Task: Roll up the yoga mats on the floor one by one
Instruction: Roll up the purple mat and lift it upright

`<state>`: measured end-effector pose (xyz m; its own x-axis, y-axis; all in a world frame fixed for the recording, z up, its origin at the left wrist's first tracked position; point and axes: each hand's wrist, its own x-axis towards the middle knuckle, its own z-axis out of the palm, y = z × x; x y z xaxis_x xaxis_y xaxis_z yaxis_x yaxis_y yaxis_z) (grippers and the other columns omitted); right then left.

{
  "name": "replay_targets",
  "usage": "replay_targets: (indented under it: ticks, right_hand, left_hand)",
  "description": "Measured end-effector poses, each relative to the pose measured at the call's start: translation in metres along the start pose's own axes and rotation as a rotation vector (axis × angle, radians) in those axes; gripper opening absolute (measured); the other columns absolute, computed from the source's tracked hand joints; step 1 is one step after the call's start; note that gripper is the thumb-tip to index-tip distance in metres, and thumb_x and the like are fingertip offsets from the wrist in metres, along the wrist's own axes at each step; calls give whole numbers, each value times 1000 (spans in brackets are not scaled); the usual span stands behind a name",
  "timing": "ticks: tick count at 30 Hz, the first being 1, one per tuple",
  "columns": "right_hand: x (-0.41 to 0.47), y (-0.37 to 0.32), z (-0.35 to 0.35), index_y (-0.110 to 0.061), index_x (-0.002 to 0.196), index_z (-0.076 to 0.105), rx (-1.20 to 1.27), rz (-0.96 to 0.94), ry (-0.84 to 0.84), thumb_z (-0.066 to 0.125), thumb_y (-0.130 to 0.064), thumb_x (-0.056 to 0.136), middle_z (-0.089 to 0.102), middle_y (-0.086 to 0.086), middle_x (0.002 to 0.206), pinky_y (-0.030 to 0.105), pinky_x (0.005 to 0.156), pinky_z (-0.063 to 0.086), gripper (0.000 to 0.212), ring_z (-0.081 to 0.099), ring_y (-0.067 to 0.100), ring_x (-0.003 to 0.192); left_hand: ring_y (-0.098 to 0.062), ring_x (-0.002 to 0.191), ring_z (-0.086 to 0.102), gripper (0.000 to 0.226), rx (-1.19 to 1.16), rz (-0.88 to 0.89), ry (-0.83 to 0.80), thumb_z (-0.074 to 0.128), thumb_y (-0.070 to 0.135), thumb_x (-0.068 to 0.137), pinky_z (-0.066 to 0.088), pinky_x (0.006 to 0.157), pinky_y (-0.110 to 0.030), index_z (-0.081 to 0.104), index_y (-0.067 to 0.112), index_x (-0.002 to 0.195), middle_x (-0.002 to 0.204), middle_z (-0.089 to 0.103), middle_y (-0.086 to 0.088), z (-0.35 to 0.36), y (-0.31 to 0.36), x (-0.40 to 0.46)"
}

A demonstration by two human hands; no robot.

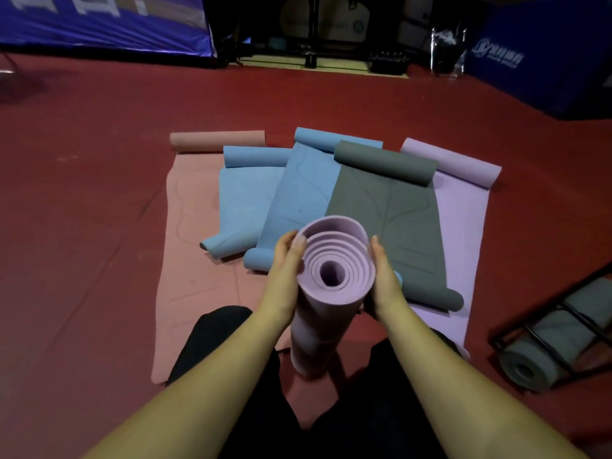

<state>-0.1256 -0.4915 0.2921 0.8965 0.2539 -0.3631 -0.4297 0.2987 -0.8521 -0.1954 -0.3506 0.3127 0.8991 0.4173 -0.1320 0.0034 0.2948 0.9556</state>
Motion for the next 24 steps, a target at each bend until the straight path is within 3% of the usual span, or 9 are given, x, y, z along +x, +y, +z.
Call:
replay_targets:
  ticks: [3, 5, 9, 13, 16, 18, 21, 24]
  right_hand:
    - [-6, 3, 2, -2, 112, 67, 7, -39, -11, 58, -47, 90, 74, 15, 105, 38, 91, 55, 51, 69, 30, 102]
    - [-5, 2, 4, -4, 123, 64, -32, -75, 22, 71, -51, 75, 69, 19, 117, 48, 104, 47, 68, 62, 37, 115]
    - [-7, -8, 7, -7, 129, 60, -45, -113, -26, 78, -60, 64, 65, 21, 125, 56, 109, 41, 86, 59, 40, 120]
    - [-10, -8, -7, -10, 125, 63, -92, -134, -41, 71, -52, 75, 66, 19, 122, 50, 105, 46, 65, 61, 36, 117]
    - [-17, 10, -14, -23, 102, 73, -152, -113, 39, 58, -48, 91, 73, 6, 111, 40, 95, 51, 32, 66, 23, 106]
    - [-19, 7, -14, -29, 98, 74, -214, -111, 15, 51, -38, 99, 75, -5, 102, 32, 84, 52, 24, 67, 17, 99]
    - [-13, -12, -10, -24, 105, 72, -275, -161, -43, 58, -34, 91, 73, 4, 111, 44, 97, 49, 22, 65, 23, 105]
    - [-5, -19, -8, -22, 93, 70, -217, -142, -8, 66, -47, 77, 69, 7, 98, 55, 103, 43, 30, 62, 24, 97]
  left_hand:
    - [-16, 98, 67, 40, -13, -22, 22, 60, 45, 87, 51, 97, -42, 59, 17, 115, 99, 71, 6, -3, -4, 0]
    - [-15, 90, 67, 27, -38, -36, 38, 57, 34, 95, 52, 93, -42, 60, 13, 111, 91, 71, 3, 1, 1, 0]
    - [-28, 106, 66, 42, -85, -60, 18, 57, 40, 90, 49, 100, -52, 63, 6, 116, 114, 69, -17, 5, 19, 3]
    - [-28, 106, 65, 42, -125, -38, 15, 55, 36, 92, 50, 100, -52, 62, 2, 117, 117, 67, -20, 0, 14, 2]
    - [-21, 108, 66, 26, -74, -59, 53, 54, 37, 97, 47, 104, -51, 73, 20, 104, 108, 73, -3, -5, -3, -4]
    - [-15, 103, 68, 24, -20, -50, 68, 53, 33, 99, 50, 99, -42, 74, 23, 98, 101, 75, 4, -4, -2, -3]
    - [-8, 94, 69, 22, 10, -37, 46, 50, 18, 102, 53, 88, -30, 71, 13, 107, 98, 76, 6, 0, 11, 3]
    - [-16, 107, 68, 29, 37, -35, 9, 49, 22, 102, 52, 96, -34, 68, 11, 121, 114, 73, -1, 2, 10, 1]
